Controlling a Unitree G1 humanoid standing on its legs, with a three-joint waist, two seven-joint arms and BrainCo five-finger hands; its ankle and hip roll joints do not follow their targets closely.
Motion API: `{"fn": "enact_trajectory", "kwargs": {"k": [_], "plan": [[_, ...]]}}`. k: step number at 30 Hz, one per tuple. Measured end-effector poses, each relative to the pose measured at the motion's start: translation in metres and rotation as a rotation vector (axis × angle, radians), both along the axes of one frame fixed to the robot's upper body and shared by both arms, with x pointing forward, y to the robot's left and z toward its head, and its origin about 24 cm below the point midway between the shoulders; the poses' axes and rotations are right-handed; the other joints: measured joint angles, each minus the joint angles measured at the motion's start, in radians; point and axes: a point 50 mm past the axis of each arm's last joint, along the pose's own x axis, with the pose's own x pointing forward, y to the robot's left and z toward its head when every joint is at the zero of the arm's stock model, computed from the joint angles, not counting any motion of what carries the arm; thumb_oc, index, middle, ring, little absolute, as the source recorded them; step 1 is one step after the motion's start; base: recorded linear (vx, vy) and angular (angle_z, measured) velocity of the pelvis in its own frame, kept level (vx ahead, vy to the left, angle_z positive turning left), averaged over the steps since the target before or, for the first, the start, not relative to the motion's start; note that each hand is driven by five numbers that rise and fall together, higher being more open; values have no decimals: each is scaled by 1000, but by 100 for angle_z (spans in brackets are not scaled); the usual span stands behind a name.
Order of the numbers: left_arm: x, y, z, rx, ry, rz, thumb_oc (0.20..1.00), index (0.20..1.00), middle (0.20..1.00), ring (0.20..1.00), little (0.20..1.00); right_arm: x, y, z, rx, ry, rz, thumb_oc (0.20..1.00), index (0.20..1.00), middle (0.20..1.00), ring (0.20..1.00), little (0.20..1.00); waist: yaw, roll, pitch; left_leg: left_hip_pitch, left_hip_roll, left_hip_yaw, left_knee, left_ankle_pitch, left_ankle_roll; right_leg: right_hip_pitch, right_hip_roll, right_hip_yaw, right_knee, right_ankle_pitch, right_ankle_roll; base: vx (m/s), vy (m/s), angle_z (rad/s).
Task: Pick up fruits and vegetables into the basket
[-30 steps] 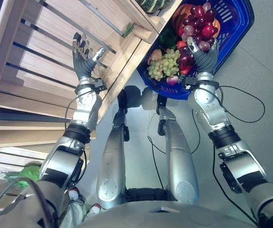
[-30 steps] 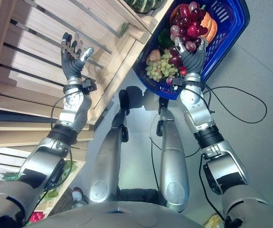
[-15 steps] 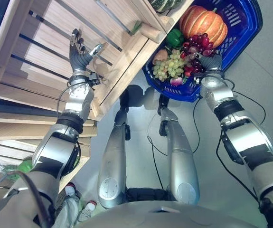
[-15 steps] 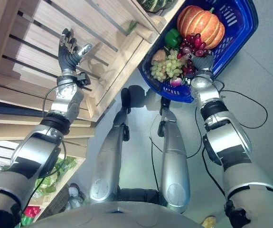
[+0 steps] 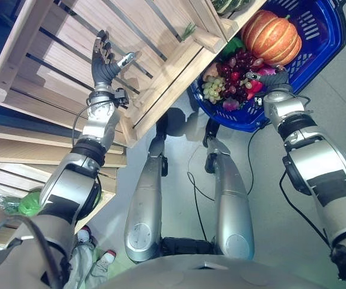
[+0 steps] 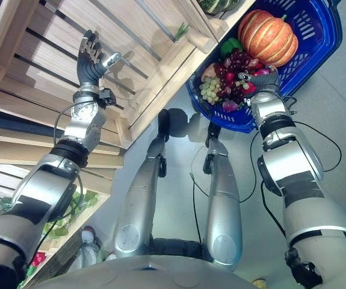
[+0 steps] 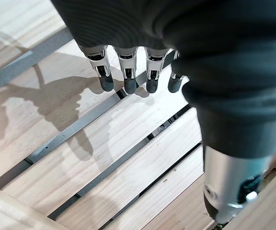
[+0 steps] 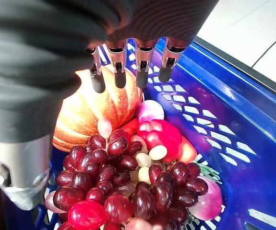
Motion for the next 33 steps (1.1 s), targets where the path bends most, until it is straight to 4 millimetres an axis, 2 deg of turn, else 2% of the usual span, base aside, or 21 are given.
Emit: {"fn": "enact_trajectory", "kwargs": {"k": [6,9,14,16,18,19,21,24,25,26,29,30,31,32,33], "plan": [[0,3,-2,8,21,5,1000,1000,1000,1000,1000,-5,-12,-4,-28,21,-34,1000,1000,1000,1000,1000,-1,0,0,15,-2,-8,10,2,0,20,-1,-2,6,3,-5,-4,2,2],[-2,6,-11,18,53,0,1000,1000,1000,1000,1000,-8,-15,-13,-27,36,-41,1000,1000,1000,1000,1000,0,0,0,65,-1,-9,7,1,0,71,0,-2,-1,3,-4,0,0,0],[-13,18,-44,54,153,-8,1000,1000,1000,1000,1000,-20,-26,-41,4,80,-70,1000,1000,1000,1000,1000,-3,2,-2,188,2,-11,-27,-10,-4,194,6,3,-39,-4,6,16,-5,0],[-26,26,-75,88,248,-8,1000,1000,1000,1000,1000,-33,-33,-66,29,122,-89,1000,1000,1000,1000,1000,-1,3,-2,276,4,-22,-71,-12,-4,279,10,8,-77,-3,7,109,-28,-1],[-45,35,-109,117,355,-7,1000,1000,1000,1000,1000,-54,-40,-100,68,173,-107,1000,1000,1000,1000,1000,0,3,-3,376,15,-22,-109,-11,-4,386,22,5,-128,1,13,134,-19,-1],[-57,39,-127,134,413,-2,1000,1000,1000,1000,1000,-68,-45,-119,75,221,-126,1000,1000,1000,1000,1000,0,3,-25,408,21,-24,-119,-19,-1,426,25,1,-151,0,16,147,-20,3],[-85,47,-164,173,543,11,1000,1000,1000,1000,1000,-101,-57,-155,104,296,-174,1000,1000,1000,1000,1000,1,6,-115,430,20,-22,-150,-25,3,454,27,0,-192,0,22,210,-31,1],[-105,48,-187,218,627,-5,1000,1000,1000,1000,1000,-132,-66,-183,129,372,-216,1000,1000,1000,1000,1000,-1,16,-146,517,20,-20,-190,-19,15,559,33,-3,-267,16,28,220,-17,3],[-119,49,-202,240,687,-18,1000,1000,1000,1000,1000,-154,-70,-201,145,421,-232,1000,1000,1000,1000,1000,0,17,-202,539,20,-18,-212,-22,17,591,36,-7,-309,22,34,200,-10,9],[-127,51,-210,249,721,-23,1000,1000,1000,1000,1000,-164,-70,-208,159,439,-238,1000,1000,1000,1000,1000,-2,17,-227,563,20,-17,-222,-23,17,625,39,-8,-337,28,38,177,-5,13],[-167,55,-246,282,903,-50,1000,1000,1000,1000,1000,-214,-66,-245,179,575,-245,1000,1000,1000,1000,1000,-4,11,-324,641,17,-14,-222,-61,15,752,42,-6,-434,35,46,240,-6,8],[-179,57,-256,284,957,-57,1000,1000,1000,1000,1000,-225,-60,-253,189,611,-237,1000,1000,1000,1000,1000,-5,7,-352,665,15,-11,-222,-70,15,786,43,-6,-458,36,46,79,-4,1],[-179,57,-256,284,957,-57,1000,1000,1000,1000,1000,-225,-60,-253,189,611,-237,1000,1000,1000,1000,1000,-5,7,-352,665,15,-11,-222,-70,15,786,43,-6,-458,36,46,118,-2,-4],[-202,59,-270,294,1041,-74,1000,1000,1000,1000,1000,-247,-53,-268,199,686,-230,1000,1000,1000,1000,1000,-6,4,-410,681,16,-7,-223,-87,11,810,46,-4,-476,36,46,75,4,-7],[-220,59,-280,292,1106,-87,1000,1000,1000,1000,1000,-263,-46,-277,213,733,-228,1000,1000,1000,1000,1000,-7,2,-441,695,18,-5,-225,-94,9,826,50,1,-481,33,48,98,10,-8]]}}
